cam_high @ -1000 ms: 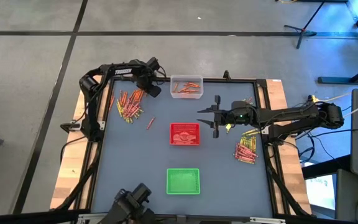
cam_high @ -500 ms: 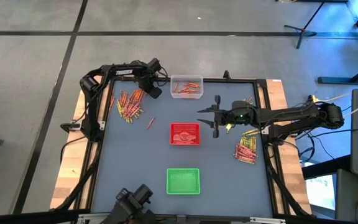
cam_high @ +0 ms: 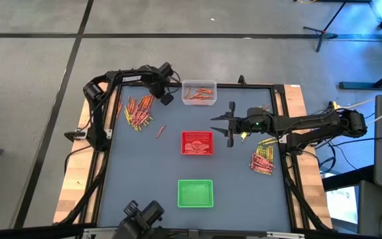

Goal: Sort crayons
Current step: Put the orange crayon into the transparent bin

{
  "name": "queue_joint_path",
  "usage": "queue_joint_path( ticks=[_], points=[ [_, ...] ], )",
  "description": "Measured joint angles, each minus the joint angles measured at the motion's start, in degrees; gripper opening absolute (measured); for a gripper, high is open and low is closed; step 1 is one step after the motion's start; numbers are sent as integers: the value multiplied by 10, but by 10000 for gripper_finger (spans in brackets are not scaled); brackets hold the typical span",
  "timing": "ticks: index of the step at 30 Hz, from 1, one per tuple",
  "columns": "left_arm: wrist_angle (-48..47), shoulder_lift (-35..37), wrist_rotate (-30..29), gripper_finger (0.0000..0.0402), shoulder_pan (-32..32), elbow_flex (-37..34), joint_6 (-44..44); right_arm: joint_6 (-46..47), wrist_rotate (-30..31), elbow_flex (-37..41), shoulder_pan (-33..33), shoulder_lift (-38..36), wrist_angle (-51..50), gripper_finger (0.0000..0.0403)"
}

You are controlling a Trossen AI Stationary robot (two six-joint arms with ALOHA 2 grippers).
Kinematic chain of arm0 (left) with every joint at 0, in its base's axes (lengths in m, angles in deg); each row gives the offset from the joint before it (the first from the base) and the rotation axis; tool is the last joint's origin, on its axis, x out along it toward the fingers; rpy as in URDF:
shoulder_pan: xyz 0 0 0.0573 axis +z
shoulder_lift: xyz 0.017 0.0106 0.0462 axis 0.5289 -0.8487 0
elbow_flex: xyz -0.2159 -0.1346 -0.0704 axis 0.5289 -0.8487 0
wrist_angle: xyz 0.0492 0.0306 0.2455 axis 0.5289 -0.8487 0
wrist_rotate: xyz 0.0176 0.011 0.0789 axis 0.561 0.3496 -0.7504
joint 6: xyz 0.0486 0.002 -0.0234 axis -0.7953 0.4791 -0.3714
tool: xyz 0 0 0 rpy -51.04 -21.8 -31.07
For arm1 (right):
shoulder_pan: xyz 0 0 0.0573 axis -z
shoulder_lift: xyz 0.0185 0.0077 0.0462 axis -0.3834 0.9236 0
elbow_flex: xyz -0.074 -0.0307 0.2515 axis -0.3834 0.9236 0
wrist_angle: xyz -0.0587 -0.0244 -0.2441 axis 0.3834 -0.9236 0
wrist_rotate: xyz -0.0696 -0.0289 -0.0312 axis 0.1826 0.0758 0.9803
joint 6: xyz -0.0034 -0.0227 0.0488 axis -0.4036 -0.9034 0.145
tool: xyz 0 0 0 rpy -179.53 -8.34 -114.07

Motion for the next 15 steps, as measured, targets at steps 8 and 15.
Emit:
queue_joint_path(
  ticks=[8,15],
  points=[
    [59,87,23,8,-10,2,-21,0,0,0,0,0,4,151],
    [176,120,125,8,-40,3,-50,0,0,0,0,0,4,151]
  ],
)
